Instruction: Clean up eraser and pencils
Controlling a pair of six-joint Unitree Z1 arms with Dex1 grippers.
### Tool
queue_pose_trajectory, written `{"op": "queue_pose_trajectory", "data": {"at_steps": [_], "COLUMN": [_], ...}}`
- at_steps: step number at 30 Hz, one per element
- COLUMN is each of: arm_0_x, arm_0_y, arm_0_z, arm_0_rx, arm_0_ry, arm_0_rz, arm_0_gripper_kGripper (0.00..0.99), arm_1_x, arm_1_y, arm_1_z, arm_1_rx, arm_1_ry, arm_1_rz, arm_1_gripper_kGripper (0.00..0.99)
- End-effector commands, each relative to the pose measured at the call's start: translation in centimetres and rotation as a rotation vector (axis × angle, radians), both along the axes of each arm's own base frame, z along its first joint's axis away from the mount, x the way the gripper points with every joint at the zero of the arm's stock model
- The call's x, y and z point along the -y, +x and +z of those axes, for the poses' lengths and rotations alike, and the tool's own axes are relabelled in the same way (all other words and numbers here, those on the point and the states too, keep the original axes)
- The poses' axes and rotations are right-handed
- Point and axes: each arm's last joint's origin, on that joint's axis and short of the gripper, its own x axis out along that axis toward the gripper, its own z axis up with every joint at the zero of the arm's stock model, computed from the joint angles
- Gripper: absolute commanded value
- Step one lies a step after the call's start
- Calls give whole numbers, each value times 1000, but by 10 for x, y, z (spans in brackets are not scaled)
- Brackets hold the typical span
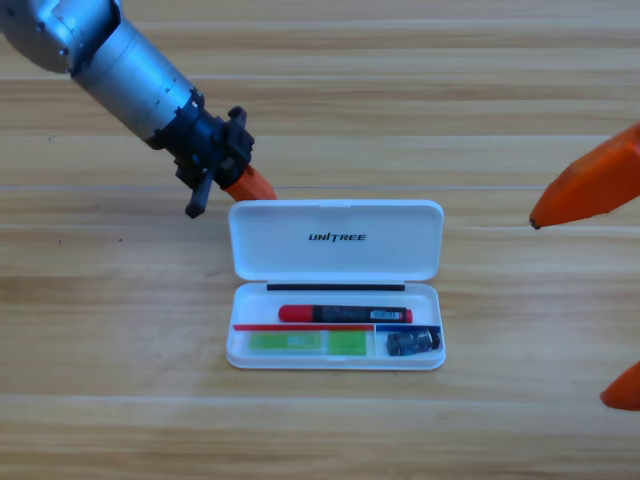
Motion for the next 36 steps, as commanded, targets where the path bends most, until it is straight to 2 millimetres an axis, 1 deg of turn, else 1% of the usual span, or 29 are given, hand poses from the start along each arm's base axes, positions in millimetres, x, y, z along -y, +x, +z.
{"op": "queue_pose_trajectory", "data": {"at_steps": [1,9,14,19,25,31,36], "arm_0_x": [14,20,25,30,36,42,42], "arm_0_y": [-2,-15,-29,-44,-57,-62,-67], "arm_0_z": [-25,-13,-2,3,1,-10,-19], "arm_0_rx": [-54,-54,-67,-69,-83,-102,-110], "arm_0_ry": [35,35,33,34,48,61,66], "arm_0_rz": [-18,-36,-63,-91,-118,-137,-146], "arm_0_gripper_kGripper": [0,0,0,0,0,0,0], "arm_1_x": [1,-1,-1,-1,-2,-3,-3], "arm_1_y": [5,6,7,6,7,7,7], "arm_1_z": [-12,-13,-14,-14,-15,-15,-15], "arm_1_rx": [-36,-40,-43,-44,-50,-51,-51], "arm_1_ry": [-16,-21,-23,-22,-26,-27,-25], "arm_1_rz": [-12,-12,-11,-10,-10,-10,-8], "arm_1_gripper_kGripper": [990,989,989,989,989,989,989]}}
